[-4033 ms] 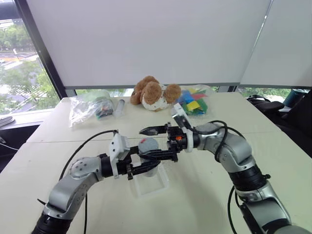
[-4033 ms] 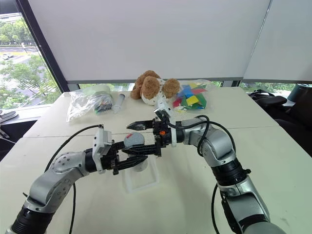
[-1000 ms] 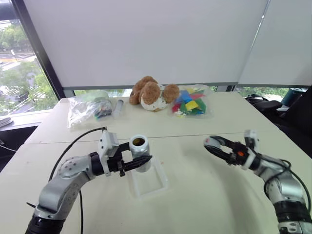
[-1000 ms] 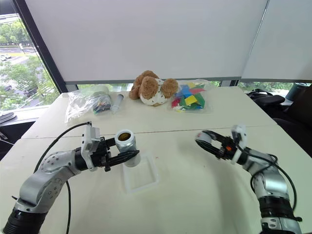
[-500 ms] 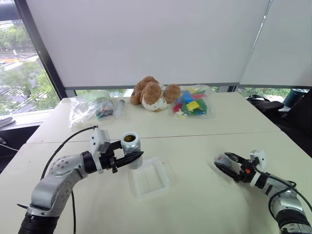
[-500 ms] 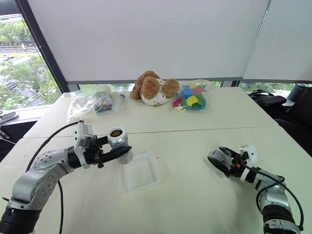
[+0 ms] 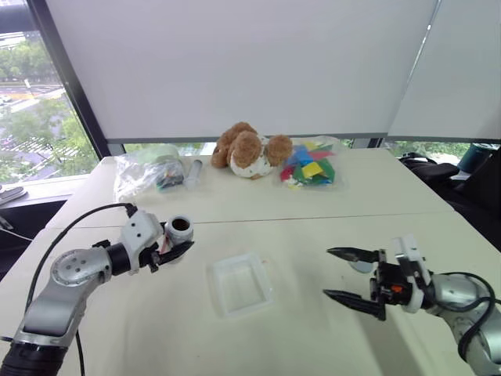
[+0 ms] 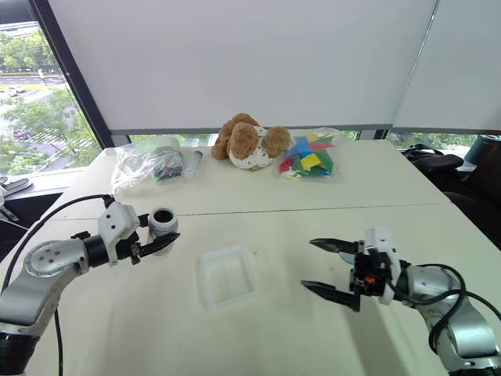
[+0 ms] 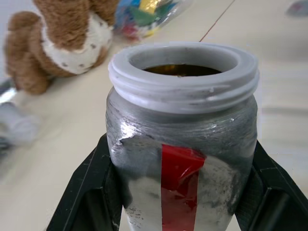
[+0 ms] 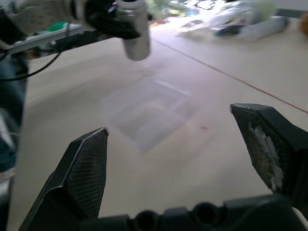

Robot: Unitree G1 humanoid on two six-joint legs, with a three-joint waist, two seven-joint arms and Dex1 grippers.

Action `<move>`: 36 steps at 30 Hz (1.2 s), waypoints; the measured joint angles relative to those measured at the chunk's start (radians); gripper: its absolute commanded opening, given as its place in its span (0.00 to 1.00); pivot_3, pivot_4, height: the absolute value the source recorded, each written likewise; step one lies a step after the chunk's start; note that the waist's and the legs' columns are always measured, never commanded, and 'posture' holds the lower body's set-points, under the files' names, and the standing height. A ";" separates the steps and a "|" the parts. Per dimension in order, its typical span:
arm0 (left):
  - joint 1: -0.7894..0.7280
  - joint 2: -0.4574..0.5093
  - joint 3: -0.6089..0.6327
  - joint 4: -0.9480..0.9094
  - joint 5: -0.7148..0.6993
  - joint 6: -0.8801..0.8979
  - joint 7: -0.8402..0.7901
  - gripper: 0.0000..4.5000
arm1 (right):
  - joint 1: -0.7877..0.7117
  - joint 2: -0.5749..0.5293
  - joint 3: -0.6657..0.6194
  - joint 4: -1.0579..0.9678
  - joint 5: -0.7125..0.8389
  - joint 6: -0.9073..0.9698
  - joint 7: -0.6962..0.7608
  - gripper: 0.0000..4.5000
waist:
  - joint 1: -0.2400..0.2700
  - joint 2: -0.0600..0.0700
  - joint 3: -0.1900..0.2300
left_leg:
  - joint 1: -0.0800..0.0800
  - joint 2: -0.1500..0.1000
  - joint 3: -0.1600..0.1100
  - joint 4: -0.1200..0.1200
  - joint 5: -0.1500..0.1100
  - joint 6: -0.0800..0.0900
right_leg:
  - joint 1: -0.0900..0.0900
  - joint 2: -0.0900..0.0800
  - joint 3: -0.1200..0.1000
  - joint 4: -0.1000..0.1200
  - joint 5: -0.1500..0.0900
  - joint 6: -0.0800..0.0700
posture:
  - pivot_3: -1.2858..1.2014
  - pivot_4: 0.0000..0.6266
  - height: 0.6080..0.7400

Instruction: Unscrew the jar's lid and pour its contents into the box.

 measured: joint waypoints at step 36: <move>-0.251 0.017 -0.623 0.295 1.906 -0.340 1.594 0.49 | 0.053 0.079 0.001 0.051 -0.056 -0.032 -0.179 0.99 | 0.029 -0.002 0.001 | 0.001 -0.002 0.002 0.001 0.000 0.000 | 0.000 0.001 -0.001 0.003 0.004 0.009 | 0.52 0.24 1.00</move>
